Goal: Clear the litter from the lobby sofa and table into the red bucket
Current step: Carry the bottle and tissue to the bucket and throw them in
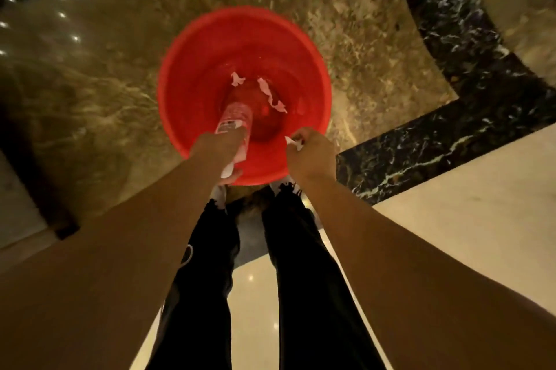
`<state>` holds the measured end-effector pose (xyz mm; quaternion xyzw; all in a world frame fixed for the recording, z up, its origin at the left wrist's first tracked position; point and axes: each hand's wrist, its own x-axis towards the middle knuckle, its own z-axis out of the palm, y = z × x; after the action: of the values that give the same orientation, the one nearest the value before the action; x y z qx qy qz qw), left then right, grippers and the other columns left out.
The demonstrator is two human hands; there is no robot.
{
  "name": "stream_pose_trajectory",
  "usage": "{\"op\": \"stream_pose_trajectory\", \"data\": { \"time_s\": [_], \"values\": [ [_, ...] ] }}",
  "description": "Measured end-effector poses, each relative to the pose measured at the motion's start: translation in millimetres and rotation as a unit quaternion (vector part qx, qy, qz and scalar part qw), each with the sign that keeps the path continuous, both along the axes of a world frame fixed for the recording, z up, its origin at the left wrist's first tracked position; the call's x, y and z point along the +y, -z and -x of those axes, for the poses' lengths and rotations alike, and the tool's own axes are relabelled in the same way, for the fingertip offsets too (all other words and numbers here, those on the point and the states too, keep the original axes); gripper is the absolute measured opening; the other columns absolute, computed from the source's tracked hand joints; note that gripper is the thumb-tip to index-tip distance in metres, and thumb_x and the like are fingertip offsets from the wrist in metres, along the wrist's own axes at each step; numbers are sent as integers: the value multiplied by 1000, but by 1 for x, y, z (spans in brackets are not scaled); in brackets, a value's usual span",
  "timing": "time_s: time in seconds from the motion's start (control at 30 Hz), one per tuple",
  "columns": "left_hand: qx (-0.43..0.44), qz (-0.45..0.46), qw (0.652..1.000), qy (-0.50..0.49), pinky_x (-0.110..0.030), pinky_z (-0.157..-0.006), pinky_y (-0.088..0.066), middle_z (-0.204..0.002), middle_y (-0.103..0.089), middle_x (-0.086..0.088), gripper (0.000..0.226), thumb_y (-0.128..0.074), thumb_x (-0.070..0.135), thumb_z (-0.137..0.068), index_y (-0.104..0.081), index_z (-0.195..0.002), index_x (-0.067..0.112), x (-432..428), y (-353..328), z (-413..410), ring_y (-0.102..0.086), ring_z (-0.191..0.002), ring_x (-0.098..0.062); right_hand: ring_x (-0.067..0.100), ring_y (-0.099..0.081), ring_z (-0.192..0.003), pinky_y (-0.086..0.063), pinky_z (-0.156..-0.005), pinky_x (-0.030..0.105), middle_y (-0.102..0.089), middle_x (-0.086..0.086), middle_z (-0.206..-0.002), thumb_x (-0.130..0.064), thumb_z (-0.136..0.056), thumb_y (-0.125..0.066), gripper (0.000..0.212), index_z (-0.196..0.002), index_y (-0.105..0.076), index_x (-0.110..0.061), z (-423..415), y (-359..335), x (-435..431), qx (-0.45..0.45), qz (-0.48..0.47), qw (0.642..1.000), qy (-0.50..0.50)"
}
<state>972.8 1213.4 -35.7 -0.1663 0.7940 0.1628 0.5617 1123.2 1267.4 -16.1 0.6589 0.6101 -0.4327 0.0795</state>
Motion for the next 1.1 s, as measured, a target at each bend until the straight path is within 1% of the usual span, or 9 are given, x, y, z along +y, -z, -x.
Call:
{"op": "stream_pose_trajectory", "data": {
  "time_s": [0.07, 0.17, 0.27, 0.4, 0.6, 0.7, 0.8, 0.93, 1.1],
  "values": [
    [15, 20, 1000, -3, -26, -34, -46, -112, -58, -17, 71, -74, 40, -66, -47, -125, 11, 1, 3, -3, -67, -83, -36, 29, -63, -98, -54, -83, 39, -66, 12, -107, -15, -85, -57, 28, -112, -64, -16, -5, 7, 6, 9, 18, 1000, -21],
    [51, 28, 998, -19, -25, -38, -48, -97, -60, -15, 71, -71, 39, -63, -45, -122, 8, 2, 2, -13, -67, -55, -25, 27, -55, -115, -47, -99, 40, -54, 9, -128, -18, -84, -60, 49, -132, -53, -23, -12, 9, 14, 7, 52, 996, -69],
    [69, 7, 997, -36, -23, -38, -47, -100, -62, -16, 69, -72, 39, -66, -46, -121, 4, 0, 6, -23, -66, -52, -23, 30, -53, -118, -45, -100, 40, -50, 10, -131, -14, -84, -55, 55, -137, -48, -24, -21, 10, 13, -3, 87, 991, -104],
    [62, -10, 997, -53, -25, -42, -49, -82, -63, -11, 42, -67, 34, -72, -53, -101, 6, -10, 3, -35, -65, -48, -22, 34, -57, -111, -49, -96, 49, -52, 14, -126, -22, -83, -55, 55, -137, -46, -21, -26, 10, 8, -25, 121, 984, -128],
    [75, -28, 994, -80, -34, -55, -57, -78, -67, -9, 31, -63, 30, -73, -58, -95, 9, -63, -38, -42, -72, -61, -27, 37, -56, -113, -49, -93, 44, -56, 17, -127, -16, -86, -56, 51, -135, -44, -12, -27, -15, -26, -43, 121, 970, -206],
    [116, -23, 993, -4, -46, -77, -60, -103, -68, -18, 53, -61, 37, -73, -55, -116, 7, -105, -78, -47, -71, -86, -36, 35, -57, -113, -49, -91, 42, -58, 17, -124, -17, -86, -55, 52, -137, -42, -12, -24, -46, -49, -40, 98, 964, -242],
    [172, -33, 983, 55, -46, -91, -53, -120, -62, -19, 58, -61, 37, -77, -50, -126, 8, -157, -130, -58, -63, -104, -38, 26, -64, -91, -48, -72, 28, -64, 8, -97, -16, -86, -54, 46, -131, -47, -11, -20, -93, -79, -6, 49, 958, -284],
    [261, -50, 957, 115, -47, -95, -49, -127, -54, -17, 53, -61, 30, -79, -50, -127, 10, -252, -230, -83, -55, -114, -37, 32, -63, -101, -50, -84, 33, -65, 13, -108, -25, -87, -56, 38, -123, -53, -13, -12, -183, -140, 11, -28, 928, -371],
    [351, -28, 929, 116, -46, -84, -50, -125, -50, -12, 55, -57, 38, -76, -45, -126, 18, -411, -345, -131, -56, -110, -37, 35, -59, -113, -45, -85, 32, -62, 17, -123, -28, -91, -56, 45, -131, -50, -9, -5, -286, -256, 30, -85, 867, -491]
  ]
}}
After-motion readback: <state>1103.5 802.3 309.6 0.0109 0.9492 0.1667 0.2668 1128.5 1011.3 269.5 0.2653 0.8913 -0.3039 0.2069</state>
